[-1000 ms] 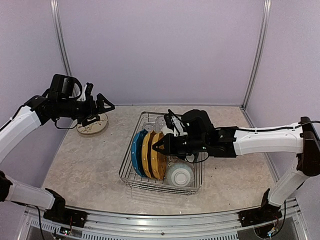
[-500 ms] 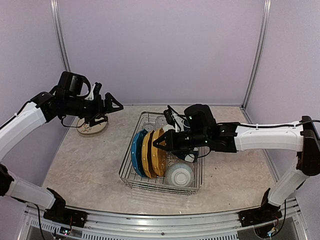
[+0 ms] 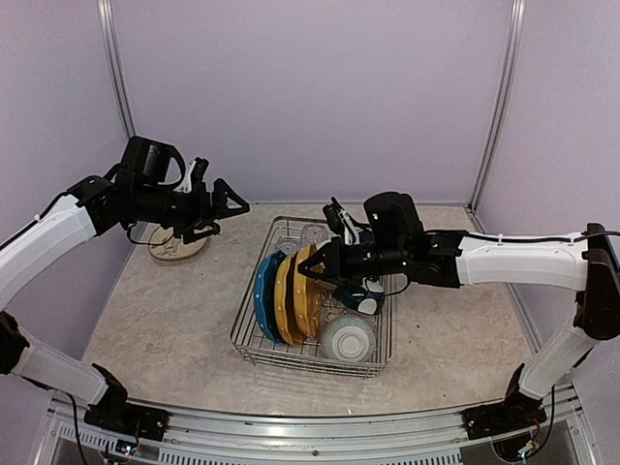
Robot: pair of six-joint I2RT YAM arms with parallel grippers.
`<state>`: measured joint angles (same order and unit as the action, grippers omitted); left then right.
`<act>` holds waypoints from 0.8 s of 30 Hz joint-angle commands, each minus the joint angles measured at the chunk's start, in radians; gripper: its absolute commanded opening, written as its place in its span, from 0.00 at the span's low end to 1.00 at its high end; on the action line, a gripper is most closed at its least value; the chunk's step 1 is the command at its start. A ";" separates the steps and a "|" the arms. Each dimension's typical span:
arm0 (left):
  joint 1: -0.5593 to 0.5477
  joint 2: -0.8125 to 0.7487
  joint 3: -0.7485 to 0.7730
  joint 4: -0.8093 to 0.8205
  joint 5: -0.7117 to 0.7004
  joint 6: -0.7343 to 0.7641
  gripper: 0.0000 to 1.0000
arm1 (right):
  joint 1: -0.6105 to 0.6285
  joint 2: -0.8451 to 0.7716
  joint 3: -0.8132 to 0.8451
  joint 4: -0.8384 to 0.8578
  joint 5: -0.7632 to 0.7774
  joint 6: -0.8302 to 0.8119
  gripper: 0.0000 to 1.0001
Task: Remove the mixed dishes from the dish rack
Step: Grab the plate from the dish rack, then pass from the right arm to the left
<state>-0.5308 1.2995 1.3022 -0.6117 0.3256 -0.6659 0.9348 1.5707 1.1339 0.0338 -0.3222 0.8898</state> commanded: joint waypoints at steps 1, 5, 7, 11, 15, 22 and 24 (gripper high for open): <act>-0.018 -0.019 -0.010 0.056 0.018 0.029 0.97 | -0.037 -0.067 0.030 0.349 -0.037 0.048 0.00; -0.032 -0.045 -0.035 0.096 0.003 0.038 0.95 | -0.064 -0.072 -0.015 0.482 -0.063 0.188 0.00; -0.041 -0.058 -0.057 0.126 0.002 0.038 0.95 | -0.078 -0.070 -0.037 0.528 -0.070 0.249 0.00; -0.076 -0.068 -0.089 0.172 -0.015 0.027 0.93 | -0.098 -0.065 -0.077 0.608 -0.083 0.361 0.00; -0.172 -0.067 -0.098 0.202 -0.100 0.034 0.90 | -0.099 -0.073 -0.098 0.661 -0.077 0.421 0.00; -0.428 -0.042 -0.092 0.214 -0.423 0.049 0.86 | -0.103 -0.066 -0.119 0.682 -0.061 0.464 0.00; -0.478 -0.002 -0.056 0.182 -0.498 0.034 0.85 | -0.103 -0.065 -0.123 0.675 -0.058 0.468 0.00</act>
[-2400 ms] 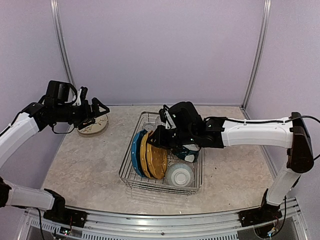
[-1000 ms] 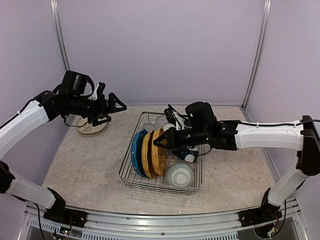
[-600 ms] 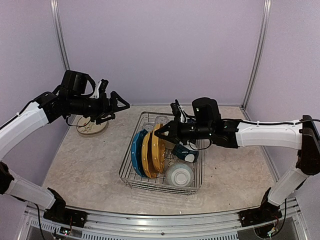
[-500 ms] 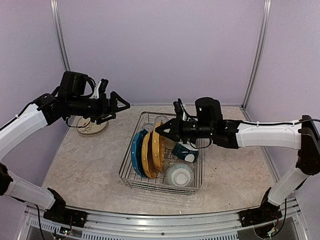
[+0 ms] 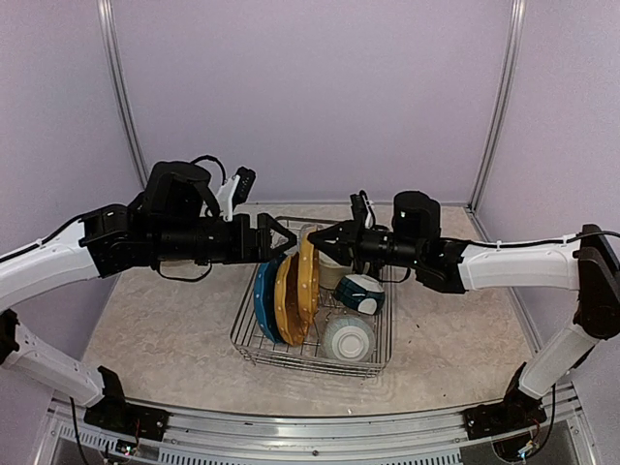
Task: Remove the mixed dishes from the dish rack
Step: Pass from the right arm to the left
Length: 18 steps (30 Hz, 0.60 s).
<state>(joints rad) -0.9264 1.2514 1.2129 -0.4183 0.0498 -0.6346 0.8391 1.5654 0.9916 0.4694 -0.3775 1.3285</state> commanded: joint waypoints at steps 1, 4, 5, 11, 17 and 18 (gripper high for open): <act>-0.100 0.073 0.061 -0.039 -0.252 -0.004 0.83 | -0.005 -0.062 0.015 0.239 0.002 0.034 0.00; -0.149 0.166 0.125 -0.085 -0.310 -0.006 0.80 | -0.007 -0.072 0.010 0.230 0.018 0.036 0.00; -0.162 0.183 0.135 -0.086 -0.326 -0.004 0.79 | -0.008 -0.075 0.012 0.225 0.019 0.035 0.00; -0.185 0.300 0.226 -0.148 -0.370 0.005 0.77 | -0.007 -0.076 0.016 0.215 0.023 0.040 0.00; -0.235 0.411 0.335 -0.244 -0.493 0.025 0.69 | -0.007 -0.086 0.005 0.208 0.040 0.048 0.00; -0.241 0.430 0.355 -0.269 -0.517 0.017 0.67 | -0.007 -0.087 0.005 0.202 0.043 0.048 0.00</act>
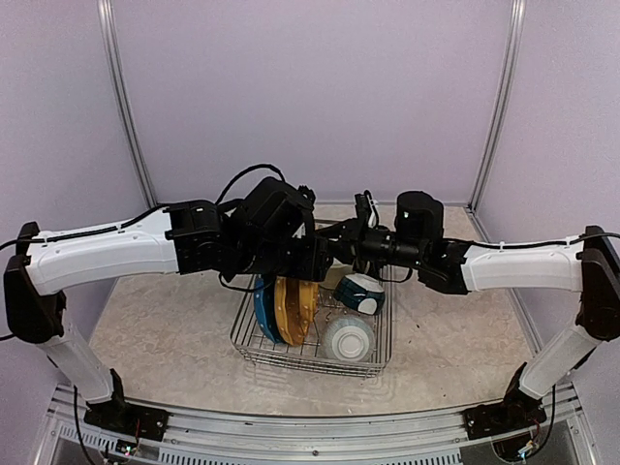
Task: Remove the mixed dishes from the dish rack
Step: Pass from the right arm to the left
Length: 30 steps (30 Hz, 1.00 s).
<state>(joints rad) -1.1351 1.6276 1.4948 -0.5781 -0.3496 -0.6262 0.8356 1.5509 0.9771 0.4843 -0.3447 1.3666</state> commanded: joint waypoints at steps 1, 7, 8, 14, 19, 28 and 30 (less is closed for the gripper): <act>-0.038 0.066 0.088 -0.134 -0.143 0.003 0.66 | -0.005 -0.075 0.021 0.184 0.013 0.011 0.00; -0.052 0.113 0.109 -0.168 -0.192 -0.013 0.60 | -0.003 -0.075 0.033 0.178 0.012 0.016 0.00; -0.051 0.117 0.114 -0.174 -0.197 -0.013 0.61 | -0.003 -0.075 0.035 0.177 0.011 0.015 0.00; -0.045 0.154 0.141 -0.201 -0.198 -0.020 0.60 | -0.003 -0.077 0.026 0.184 0.014 0.024 0.00; -0.042 0.175 0.165 -0.221 -0.204 -0.013 0.50 | -0.003 -0.080 0.000 0.204 0.018 0.039 0.00; -0.045 0.155 0.200 -0.251 -0.211 -0.005 0.17 | -0.003 -0.070 0.002 0.221 -0.005 0.034 0.00; -0.047 0.155 0.221 -0.270 -0.221 -0.005 0.12 | -0.003 -0.063 0.012 0.219 -0.025 0.014 0.18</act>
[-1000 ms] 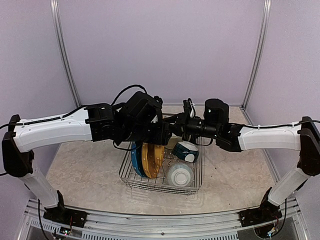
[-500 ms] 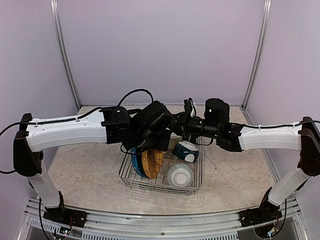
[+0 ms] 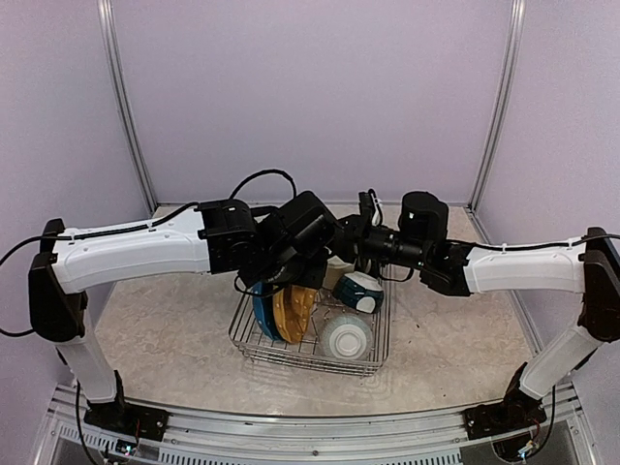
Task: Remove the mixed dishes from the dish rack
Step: Pass from the right arm to the left, then place the plate on the plate.
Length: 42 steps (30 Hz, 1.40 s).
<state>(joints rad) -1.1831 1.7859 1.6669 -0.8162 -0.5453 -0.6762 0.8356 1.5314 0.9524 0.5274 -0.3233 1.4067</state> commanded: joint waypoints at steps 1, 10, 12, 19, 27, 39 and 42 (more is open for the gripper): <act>-0.001 -0.006 0.055 -0.038 -0.031 0.044 0.12 | -0.004 -0.041 0.048 0.160 -0.055 -0.044 0.31; 0.001 -0.073 0.096 -0.071 -0.019 0.041 0.06 | -0.028 -0.103 0.169 -0.176 -0.077 -0.346 0.84; 0.007 -0.095 0.103 -0.070 0.003 0.043 0.04 | -0.039 -0.162 0.185 -0.295 -0.017 -0.426 0.88; 0.125 -0.257 -0.014 0.069 0.283 0.033 0.01 | -0.124 -0.384 0.192 -0.623 0.237 -0.662 1.00; 0.407 -0.425 -0.163 0.283 0.735 -0.075 0.01 | -0.146 -0.368 0.251 -0.913 0.431 -0.814 1.00; 1.001 -0.541 -0.242 0.424 1.091 -0.186 0.01 | -0.152 -0.300 0.218 -0.916 0.438 -0.831 1.00; 1.138 -0.525 -0.267 0.465 1.131 -0.242 0.01 | -0.153 -0.289 0.225 -0.924 0.441 -0.840 1.00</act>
<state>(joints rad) -0.1783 1.2949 1.4078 -0.5411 0.4644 -0.8497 0.6907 1.2236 1.1744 -0.3573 0.0956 0.5915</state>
